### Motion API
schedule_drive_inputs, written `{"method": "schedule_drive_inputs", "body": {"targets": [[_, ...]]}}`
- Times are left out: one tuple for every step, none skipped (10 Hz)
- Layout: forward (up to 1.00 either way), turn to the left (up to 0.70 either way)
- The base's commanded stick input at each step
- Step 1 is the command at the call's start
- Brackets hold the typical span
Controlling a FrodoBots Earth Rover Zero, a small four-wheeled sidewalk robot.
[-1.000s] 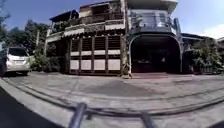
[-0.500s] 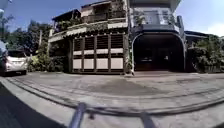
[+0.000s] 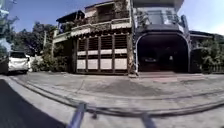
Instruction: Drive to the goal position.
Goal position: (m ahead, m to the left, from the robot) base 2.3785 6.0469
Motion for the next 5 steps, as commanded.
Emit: {"method": "schedule_drive_inputs", "body": {"targets": [[0.0,0.19],[0.0,0.0],[0.0,0.0],[0.0,0.0],[0.14,0.0]]}}
